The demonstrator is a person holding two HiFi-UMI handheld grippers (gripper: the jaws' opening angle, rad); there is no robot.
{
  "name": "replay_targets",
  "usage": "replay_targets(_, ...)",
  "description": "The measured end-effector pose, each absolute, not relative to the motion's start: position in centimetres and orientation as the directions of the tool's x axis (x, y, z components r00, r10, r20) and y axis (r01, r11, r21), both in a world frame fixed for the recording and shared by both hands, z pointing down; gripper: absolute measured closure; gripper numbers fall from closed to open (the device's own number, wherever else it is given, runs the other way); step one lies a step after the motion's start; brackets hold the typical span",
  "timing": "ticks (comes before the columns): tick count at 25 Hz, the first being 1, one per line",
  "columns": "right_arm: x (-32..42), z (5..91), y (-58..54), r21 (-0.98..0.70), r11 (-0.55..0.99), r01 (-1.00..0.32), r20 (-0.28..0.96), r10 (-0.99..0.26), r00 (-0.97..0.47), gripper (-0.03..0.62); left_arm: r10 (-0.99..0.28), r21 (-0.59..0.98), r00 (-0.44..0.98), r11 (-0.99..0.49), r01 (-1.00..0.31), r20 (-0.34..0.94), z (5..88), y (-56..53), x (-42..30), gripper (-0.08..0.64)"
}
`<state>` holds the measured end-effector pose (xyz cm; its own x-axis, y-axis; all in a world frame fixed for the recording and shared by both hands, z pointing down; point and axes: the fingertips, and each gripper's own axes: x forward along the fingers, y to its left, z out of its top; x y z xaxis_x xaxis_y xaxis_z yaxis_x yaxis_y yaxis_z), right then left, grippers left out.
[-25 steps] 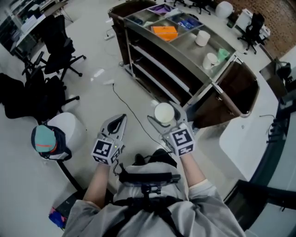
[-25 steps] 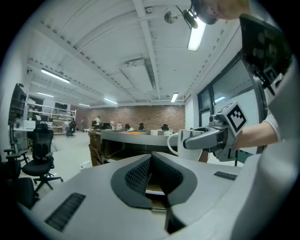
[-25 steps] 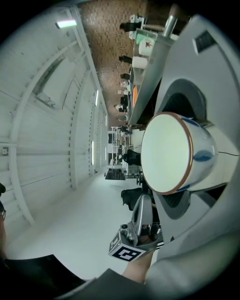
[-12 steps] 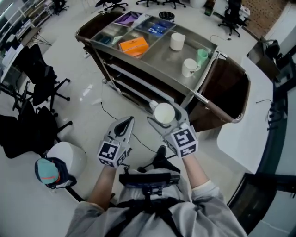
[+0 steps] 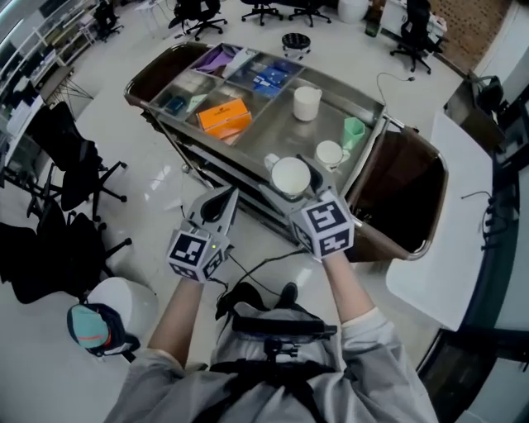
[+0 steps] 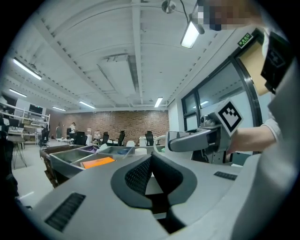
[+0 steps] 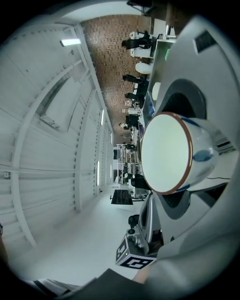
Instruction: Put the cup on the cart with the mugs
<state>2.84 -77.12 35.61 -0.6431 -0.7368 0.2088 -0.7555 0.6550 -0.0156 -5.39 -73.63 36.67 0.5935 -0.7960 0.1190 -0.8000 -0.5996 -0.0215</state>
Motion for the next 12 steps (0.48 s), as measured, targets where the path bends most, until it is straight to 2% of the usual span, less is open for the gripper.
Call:
replay_targets(4,3.7,34.6,-83.6,-0.027,0.598,-0.801,0.220,-0.778,-0.589,0.178,-0.769,-0.042,0.631,-0.637,-0.770,0.105,35.1,-79.2,-4.1,0.557)
replay_targets(12,3.2,38.3,-93.6,-0.059,0.459,-0.887,0.339,-0.826,-0.450,0.178,-0.720,-0.014,0.685,-0.690,-0.723,0.112,35.5,-86.9,-4.5,0.557)
